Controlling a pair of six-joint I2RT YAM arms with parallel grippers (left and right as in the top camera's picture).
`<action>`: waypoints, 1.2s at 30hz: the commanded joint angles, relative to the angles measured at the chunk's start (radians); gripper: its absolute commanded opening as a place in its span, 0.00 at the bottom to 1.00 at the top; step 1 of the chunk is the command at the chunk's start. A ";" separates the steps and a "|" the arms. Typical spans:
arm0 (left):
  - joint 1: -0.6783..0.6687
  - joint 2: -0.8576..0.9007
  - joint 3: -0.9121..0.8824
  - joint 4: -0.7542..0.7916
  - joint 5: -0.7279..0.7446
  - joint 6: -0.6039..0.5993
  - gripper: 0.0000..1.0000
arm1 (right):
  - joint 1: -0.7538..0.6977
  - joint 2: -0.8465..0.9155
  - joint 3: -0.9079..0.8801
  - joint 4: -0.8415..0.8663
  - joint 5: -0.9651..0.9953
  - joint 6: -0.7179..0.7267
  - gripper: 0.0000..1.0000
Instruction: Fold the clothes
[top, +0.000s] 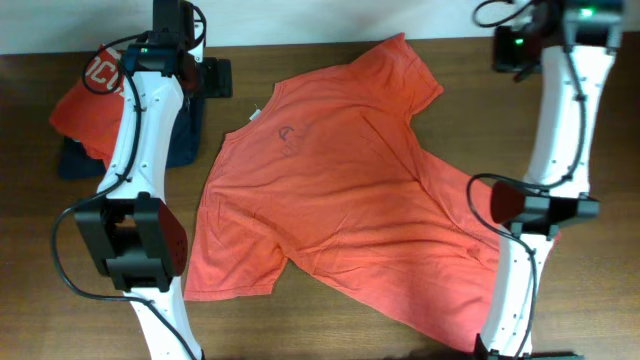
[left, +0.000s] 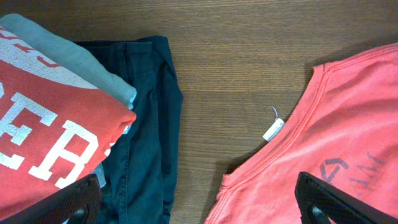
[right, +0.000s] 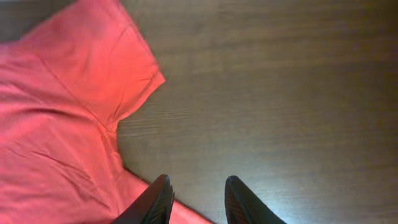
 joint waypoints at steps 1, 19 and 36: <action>0.001 -0.020 0.012 -0.001 0.008 -0.003 0.99 | -0.042 -0.115 0.009 -0.006 -0.126 0.060 0.33; 0.001 -0.020 0.012 -0.001 0.008 -0.003 0.99 | -0.102 -1.027 -1.140 -0.006 0.097 0.084 0.46; 0.001 -0.020 0.012 -0.001 0.008 -0.003 0.99 | -0.236 -1.009 -1.884 0.348 -0.011 0.114 0.50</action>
